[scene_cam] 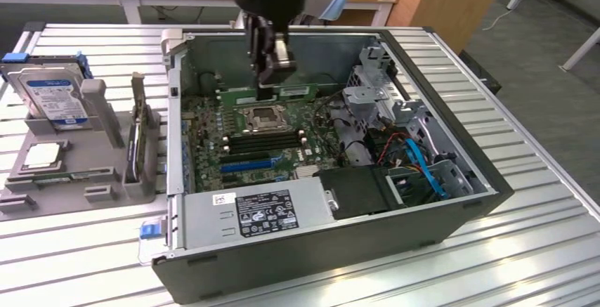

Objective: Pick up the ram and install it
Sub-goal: 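Pick up the ram and move it above insertion slot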

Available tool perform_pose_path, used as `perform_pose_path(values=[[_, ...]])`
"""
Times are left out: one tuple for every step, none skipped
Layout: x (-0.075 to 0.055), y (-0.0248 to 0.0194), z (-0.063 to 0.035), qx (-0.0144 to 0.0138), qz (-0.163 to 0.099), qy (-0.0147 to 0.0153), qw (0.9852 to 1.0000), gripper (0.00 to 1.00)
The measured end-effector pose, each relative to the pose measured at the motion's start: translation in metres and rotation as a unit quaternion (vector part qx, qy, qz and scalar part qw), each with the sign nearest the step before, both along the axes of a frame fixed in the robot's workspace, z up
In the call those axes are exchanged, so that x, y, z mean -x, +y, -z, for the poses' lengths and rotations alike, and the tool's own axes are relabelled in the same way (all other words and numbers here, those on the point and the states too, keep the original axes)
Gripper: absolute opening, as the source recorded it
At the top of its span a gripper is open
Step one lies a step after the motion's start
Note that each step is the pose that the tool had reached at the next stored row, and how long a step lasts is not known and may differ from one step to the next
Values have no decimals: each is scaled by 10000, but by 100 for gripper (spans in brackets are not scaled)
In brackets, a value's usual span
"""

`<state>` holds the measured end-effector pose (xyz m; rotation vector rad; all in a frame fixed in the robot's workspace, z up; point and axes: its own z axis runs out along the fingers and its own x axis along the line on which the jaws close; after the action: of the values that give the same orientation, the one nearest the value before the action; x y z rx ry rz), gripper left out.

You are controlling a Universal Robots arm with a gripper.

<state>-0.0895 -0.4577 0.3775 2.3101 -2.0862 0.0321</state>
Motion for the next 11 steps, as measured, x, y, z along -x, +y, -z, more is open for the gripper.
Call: perform_pose_path(values=[[-49, 0, 0, -1, 1, 0, 10000, 13], [-90, 0, 1, -3, 1, -1, 10000, 13], [-100, -2, 0, -2, -1, 0, 10000, 13], [-99, -4, 0, -3, -1, 0, 10000, 13], [-102, 0, 0, -2, -1, 0, 10000, 13], [-106, 25, 1, -3, -1, -1, 10000, 13], [-108, 65, 1, -2, -1, 0, 10000, 13], [-111, 97, 1, -2, -1, 0, 10000, 13], [-117, 126, 2, -2, -1, 0, 10000, 13], [-123, 154, 4, -3, -1, 0, 10000, 13], [-131, 181, 5, -2, -1, 0, 10000, 13]])
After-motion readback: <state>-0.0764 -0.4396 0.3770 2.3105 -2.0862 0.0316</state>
